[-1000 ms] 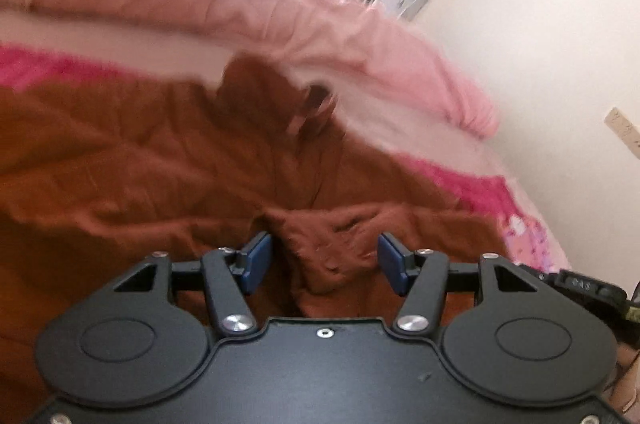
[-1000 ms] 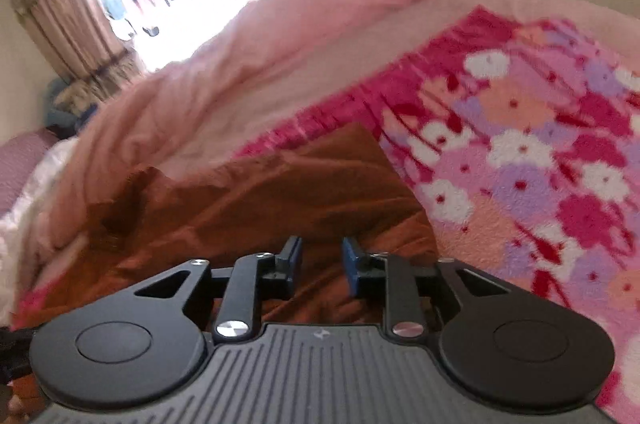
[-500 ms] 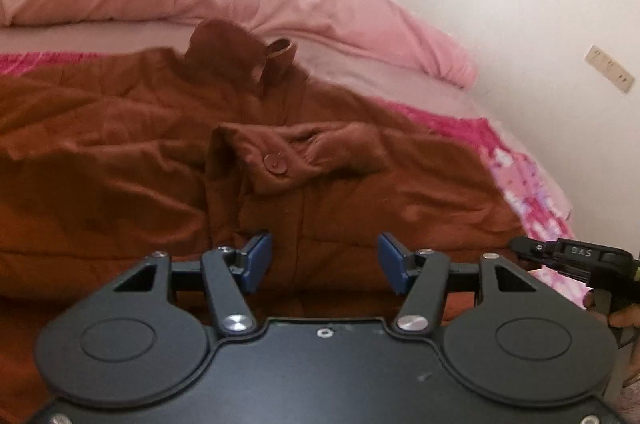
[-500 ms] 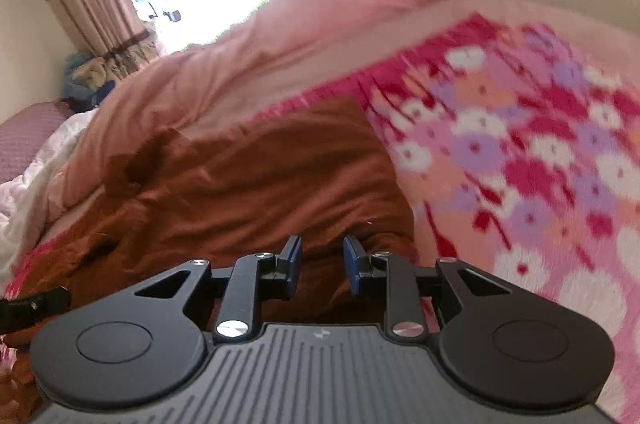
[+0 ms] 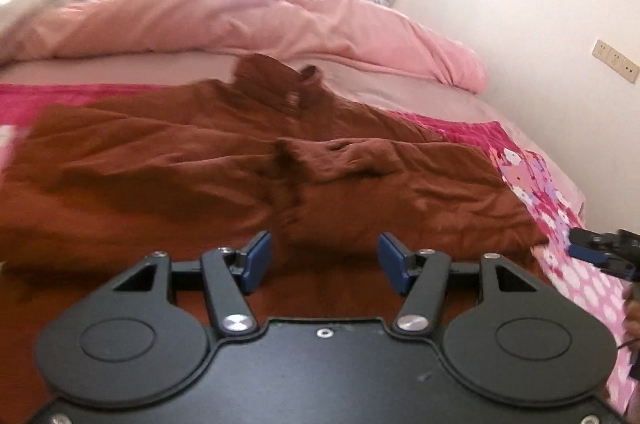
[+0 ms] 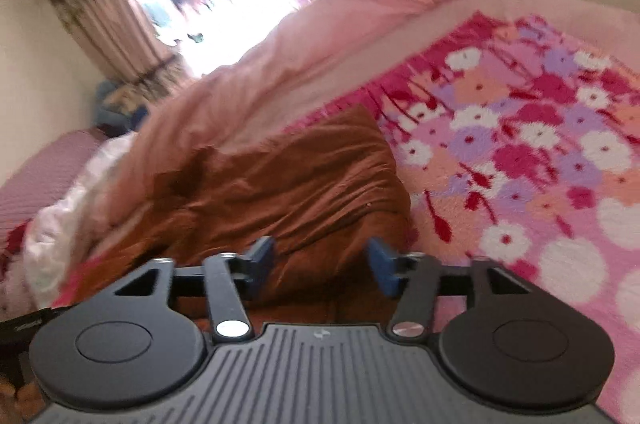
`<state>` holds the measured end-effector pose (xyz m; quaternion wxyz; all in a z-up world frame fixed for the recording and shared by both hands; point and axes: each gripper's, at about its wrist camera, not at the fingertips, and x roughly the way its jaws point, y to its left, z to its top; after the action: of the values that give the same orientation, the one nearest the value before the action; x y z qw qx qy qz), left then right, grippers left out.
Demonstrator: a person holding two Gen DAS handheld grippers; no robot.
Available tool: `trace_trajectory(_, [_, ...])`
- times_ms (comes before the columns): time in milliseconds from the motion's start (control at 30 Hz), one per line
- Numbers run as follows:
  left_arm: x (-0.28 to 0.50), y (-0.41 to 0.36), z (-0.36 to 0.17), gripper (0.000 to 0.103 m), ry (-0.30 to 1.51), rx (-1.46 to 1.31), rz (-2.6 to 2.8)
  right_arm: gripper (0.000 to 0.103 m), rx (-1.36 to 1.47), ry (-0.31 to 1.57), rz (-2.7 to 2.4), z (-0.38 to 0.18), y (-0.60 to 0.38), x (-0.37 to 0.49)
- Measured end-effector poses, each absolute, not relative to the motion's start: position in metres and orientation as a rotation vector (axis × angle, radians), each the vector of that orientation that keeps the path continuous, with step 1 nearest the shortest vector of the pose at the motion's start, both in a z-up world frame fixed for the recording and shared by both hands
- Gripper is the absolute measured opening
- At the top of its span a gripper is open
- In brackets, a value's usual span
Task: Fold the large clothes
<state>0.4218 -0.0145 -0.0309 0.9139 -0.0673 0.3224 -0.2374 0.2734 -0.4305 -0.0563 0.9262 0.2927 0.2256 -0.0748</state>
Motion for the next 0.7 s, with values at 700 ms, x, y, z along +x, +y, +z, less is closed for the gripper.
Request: trace_trajectory(700, [0.21, 0.241, -0.111, 0.066, 0.759, -0.635, -0.088, 0.072, 0.898, 0.541, -0.043, -0.13, -0.424, 0.105])
